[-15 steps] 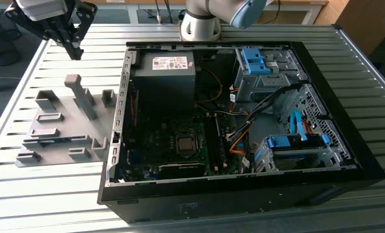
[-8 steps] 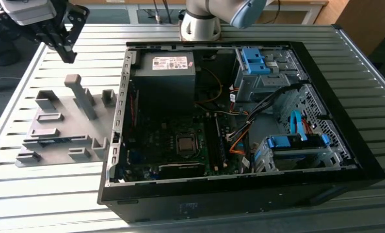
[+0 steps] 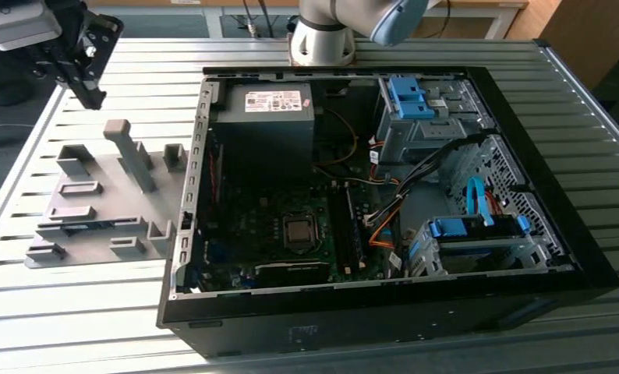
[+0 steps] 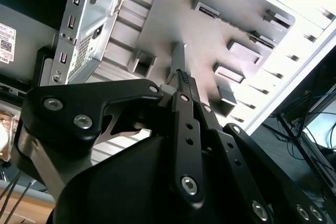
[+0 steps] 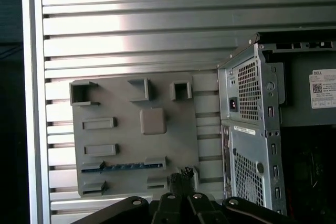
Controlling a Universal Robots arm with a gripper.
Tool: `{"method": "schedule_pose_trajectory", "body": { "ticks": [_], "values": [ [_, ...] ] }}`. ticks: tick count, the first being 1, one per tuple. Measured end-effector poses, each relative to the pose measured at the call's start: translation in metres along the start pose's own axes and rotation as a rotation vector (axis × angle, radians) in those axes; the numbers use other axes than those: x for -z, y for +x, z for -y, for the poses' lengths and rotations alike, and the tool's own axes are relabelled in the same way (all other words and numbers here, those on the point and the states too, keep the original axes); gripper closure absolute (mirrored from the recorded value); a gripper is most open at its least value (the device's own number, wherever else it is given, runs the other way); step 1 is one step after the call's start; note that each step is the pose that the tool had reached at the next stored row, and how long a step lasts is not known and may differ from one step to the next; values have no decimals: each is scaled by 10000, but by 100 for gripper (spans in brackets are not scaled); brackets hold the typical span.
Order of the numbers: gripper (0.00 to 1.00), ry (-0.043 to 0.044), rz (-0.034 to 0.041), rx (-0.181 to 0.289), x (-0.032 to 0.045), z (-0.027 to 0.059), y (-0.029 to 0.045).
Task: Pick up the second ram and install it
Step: 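Reach for the second ram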
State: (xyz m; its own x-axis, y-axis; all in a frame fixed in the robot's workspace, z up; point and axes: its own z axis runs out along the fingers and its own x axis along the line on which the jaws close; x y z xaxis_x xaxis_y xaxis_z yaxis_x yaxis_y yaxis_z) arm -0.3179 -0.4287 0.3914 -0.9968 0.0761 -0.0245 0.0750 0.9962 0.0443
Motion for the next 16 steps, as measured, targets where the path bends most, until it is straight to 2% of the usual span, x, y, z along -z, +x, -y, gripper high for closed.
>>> {"method": "schedule_pose_trajectory", "body": {
  "ticks": [8,13,16],
  "values": [
    [89,0,0,-1,4,13,162],
    [89,1,-1,-1,8,22,290],
    [89,0,0,-1,7,25,316]
  ]
}}
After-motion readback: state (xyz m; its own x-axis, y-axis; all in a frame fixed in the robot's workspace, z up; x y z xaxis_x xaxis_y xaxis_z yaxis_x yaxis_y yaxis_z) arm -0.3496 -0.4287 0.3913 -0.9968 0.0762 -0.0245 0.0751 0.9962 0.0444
